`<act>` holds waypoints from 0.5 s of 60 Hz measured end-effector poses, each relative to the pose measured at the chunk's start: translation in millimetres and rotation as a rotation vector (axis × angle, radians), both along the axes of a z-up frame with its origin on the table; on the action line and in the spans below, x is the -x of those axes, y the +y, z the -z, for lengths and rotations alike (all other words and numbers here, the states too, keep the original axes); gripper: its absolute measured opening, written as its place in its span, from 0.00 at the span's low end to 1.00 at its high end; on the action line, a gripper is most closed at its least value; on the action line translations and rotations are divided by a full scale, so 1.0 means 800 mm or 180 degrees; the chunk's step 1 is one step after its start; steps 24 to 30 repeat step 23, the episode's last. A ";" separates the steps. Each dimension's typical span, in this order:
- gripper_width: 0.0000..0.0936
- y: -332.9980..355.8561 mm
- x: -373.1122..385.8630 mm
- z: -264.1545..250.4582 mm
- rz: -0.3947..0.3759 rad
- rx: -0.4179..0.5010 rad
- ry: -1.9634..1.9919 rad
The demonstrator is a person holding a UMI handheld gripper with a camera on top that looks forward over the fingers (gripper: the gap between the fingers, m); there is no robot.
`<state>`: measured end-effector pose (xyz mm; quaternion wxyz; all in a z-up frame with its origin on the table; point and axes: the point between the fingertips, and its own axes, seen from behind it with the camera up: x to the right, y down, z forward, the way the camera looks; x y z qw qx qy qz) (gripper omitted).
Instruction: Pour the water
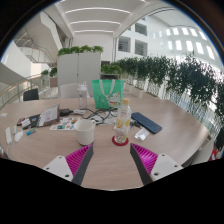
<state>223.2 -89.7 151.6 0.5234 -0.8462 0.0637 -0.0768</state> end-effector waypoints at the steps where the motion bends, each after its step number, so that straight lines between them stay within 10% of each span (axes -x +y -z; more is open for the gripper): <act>1: 0.90 -0.011 0.006 -0.008 0.0023 -0.0014 -0.0006; 30: 0.89 -0.187 0.120 -0.135 0.0288 -0.0168 0.0123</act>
